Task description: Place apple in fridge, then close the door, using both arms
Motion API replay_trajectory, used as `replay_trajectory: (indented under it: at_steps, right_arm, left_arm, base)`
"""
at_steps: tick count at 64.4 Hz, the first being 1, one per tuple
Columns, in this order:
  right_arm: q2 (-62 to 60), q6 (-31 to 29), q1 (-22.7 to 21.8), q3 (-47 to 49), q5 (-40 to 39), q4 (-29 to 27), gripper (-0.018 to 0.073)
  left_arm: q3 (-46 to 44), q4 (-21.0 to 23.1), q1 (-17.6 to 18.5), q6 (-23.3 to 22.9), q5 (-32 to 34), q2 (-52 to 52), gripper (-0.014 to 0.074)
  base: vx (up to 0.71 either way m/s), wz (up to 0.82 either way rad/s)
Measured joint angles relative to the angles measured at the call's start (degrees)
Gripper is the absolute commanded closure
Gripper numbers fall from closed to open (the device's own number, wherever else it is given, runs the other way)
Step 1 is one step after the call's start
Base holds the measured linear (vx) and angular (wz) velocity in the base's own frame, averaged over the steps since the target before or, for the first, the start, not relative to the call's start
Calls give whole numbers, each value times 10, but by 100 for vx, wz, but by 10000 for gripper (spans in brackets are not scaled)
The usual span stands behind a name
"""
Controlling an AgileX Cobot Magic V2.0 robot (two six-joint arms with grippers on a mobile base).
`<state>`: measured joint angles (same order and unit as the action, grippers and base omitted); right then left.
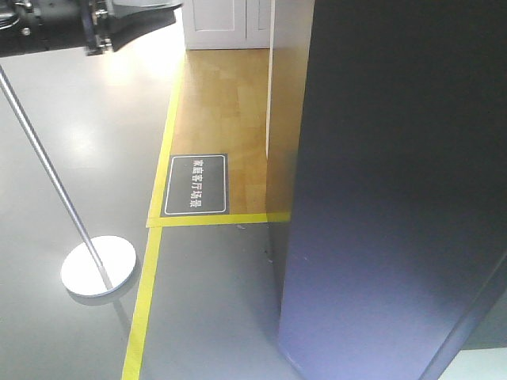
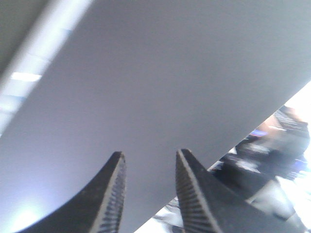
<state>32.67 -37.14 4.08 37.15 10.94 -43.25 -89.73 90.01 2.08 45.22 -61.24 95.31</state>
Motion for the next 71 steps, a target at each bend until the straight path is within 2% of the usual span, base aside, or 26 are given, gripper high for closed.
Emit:
replay_trajectory:
  at_steps: [17, 27, 44, 56, 71]
  right_arm:
    - [225, -50, 0, 132, -125, -4, -27]
    - [346, -75, 0, 202, -185, -9, -25]
    - [472, -107, 0, 276, -234, -25, -25]
    - [530, -121, 0, 311, -260, -32, -25]
    - [582, -121, 3, 357, -280, -41, -25]
  left_arm:
    - [0, -61, -52, 0, 19, 0, 367]
    - [0, -102, -71, -5, 33, 0, 446]
    - [0, -200, -82, -60, 87, 0, 606]
    - [0, -257, -84, -84, 120, 0, 603]
    - [0, -272, -84, -95, 158, 0, 603]
  base:
    - [0, 0]
    - [0, 0]
    - [0, 0]
    - [0, 0]
    - [0, 0]
